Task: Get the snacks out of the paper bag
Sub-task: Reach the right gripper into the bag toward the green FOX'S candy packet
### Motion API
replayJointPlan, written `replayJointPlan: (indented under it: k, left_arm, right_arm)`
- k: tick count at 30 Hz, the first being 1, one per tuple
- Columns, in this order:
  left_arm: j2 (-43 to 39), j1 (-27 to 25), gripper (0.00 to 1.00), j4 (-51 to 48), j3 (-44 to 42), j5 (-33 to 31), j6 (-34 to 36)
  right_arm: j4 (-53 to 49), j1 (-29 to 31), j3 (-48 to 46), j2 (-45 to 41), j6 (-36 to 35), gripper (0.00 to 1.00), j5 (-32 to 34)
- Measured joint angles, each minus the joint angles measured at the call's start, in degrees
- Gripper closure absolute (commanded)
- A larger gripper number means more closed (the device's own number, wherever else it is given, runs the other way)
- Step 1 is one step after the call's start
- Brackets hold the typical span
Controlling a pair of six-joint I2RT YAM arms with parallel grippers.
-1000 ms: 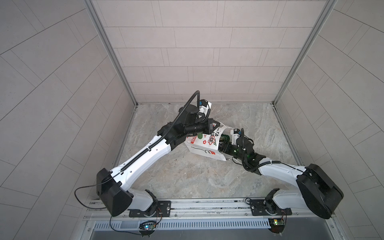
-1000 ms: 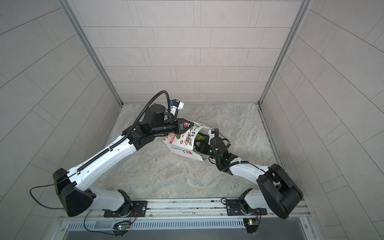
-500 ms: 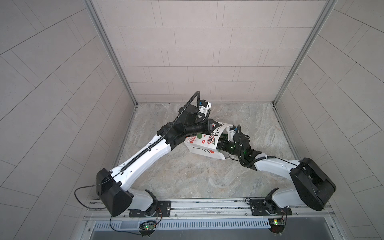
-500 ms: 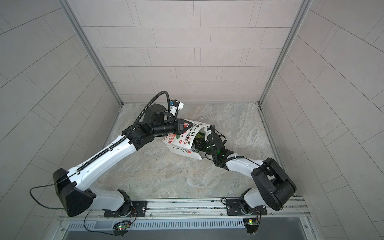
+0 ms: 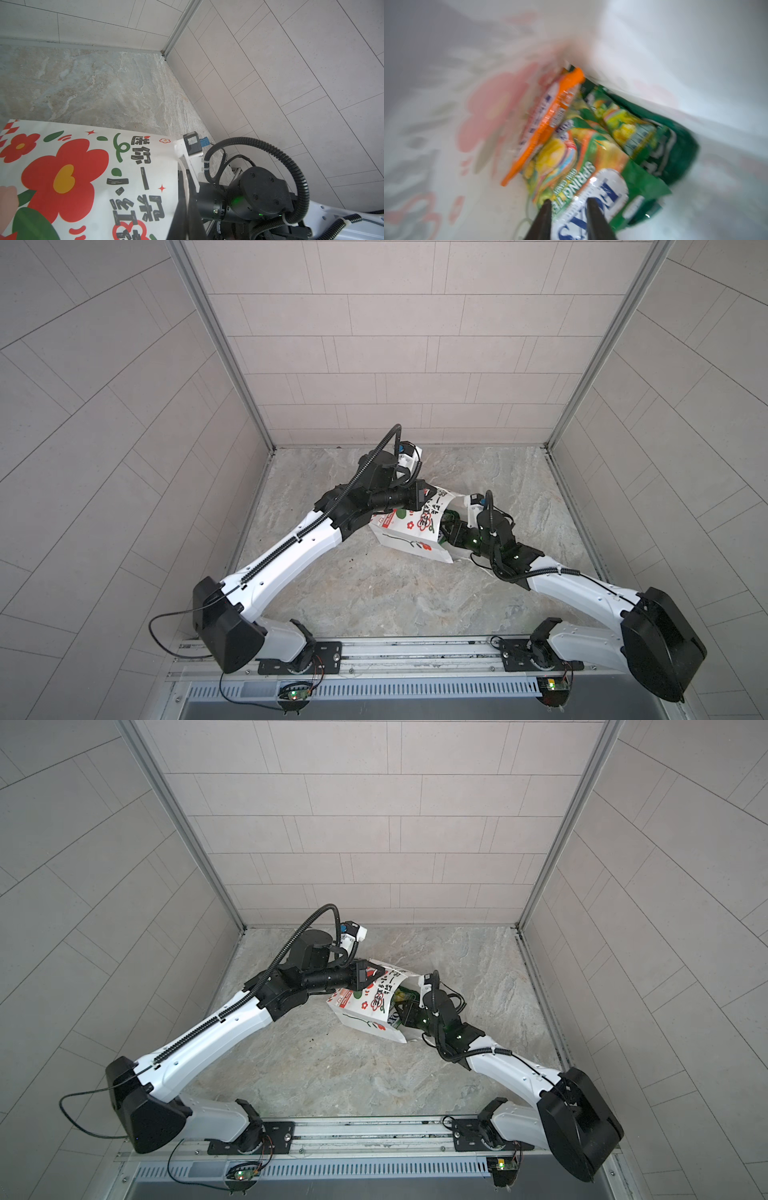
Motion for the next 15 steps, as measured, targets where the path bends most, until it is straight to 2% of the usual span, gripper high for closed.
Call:
replayJointPlan:
  k: [8, 12, 15]
  left_arm:
    - [0.0, -0.09, 1.0, -0.04, 0.0, -0.46, 0.35]
    - [0.0, -0.09, 1.0, -0.07, 0.0, -0.46, 0.42]
    - [0.0, -0.09, 1.0, -0.07, 0.0, -0.44, 0.42]
  right_arm:
    - [-5.79, 0.0, 0.0, 0.17, 0.24, 0.44, 3.3]
    - [-6.69, 0.0, 0.02, 1.44, 0.66, 0.39, 3.98]
    - [-6.88, 0.0, 0.13, 3.15, 1.42, 0.39, 3.91]
